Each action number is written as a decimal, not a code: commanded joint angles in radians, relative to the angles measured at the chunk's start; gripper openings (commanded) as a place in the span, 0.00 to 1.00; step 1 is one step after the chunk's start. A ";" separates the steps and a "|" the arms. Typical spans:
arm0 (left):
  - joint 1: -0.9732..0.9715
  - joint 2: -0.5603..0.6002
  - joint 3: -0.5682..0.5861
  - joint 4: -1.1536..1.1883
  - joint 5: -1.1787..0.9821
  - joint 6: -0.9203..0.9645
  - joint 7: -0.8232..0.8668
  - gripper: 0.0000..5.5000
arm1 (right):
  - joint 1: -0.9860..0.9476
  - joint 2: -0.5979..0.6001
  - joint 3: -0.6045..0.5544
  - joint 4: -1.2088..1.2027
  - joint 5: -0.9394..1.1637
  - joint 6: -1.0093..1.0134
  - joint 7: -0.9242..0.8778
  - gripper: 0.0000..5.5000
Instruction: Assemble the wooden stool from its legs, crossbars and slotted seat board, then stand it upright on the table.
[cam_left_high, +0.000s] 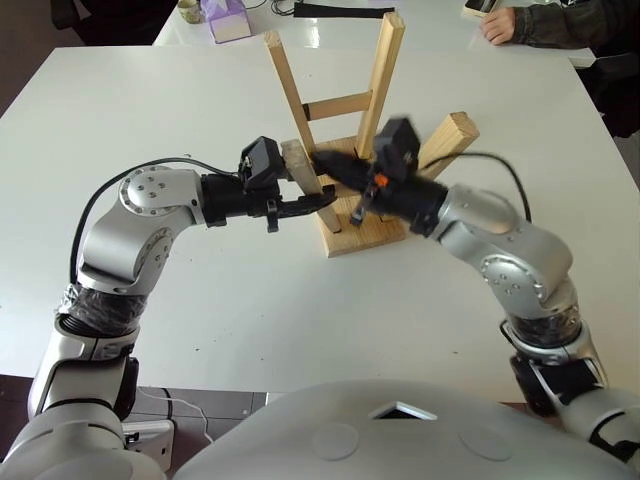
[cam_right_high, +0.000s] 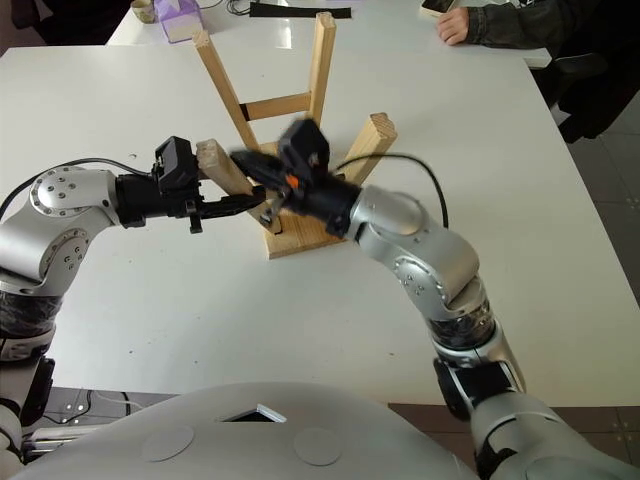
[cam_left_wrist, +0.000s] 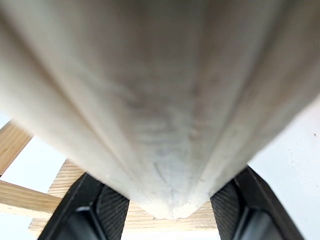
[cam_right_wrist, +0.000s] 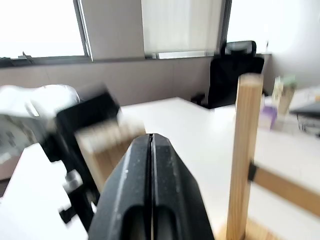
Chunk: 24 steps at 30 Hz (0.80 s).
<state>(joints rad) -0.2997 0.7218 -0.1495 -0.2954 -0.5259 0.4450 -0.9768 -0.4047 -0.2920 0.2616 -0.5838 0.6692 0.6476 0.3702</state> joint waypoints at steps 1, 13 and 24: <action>0.022 0.011 -0.036 0.042 0.066 0.032 0.006 0.37 | -0.003 0.036 -0.037 -0.021 0.015 -0.013 -0.003 0.00; 0.001 0.027 -0.047 0.038 0.053 0.059 -0.022 0.37 | 0.248 -0.191 0.272 0.154 -0.441 -0.147 0.118 0.00; -0.003 0.034 -0.070 0.056 0.071 0.067 -0.024 0.37 | -0.023 0.021 -0.277 0.021 0.176 -0.063 -0.005 0.00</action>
<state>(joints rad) -0.3444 0.7318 -0.1747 -0.2749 -0.5193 0.4519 -1.0027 -0.2956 -0.3010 0.1807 -0.5128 0.6293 0.5424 0.4496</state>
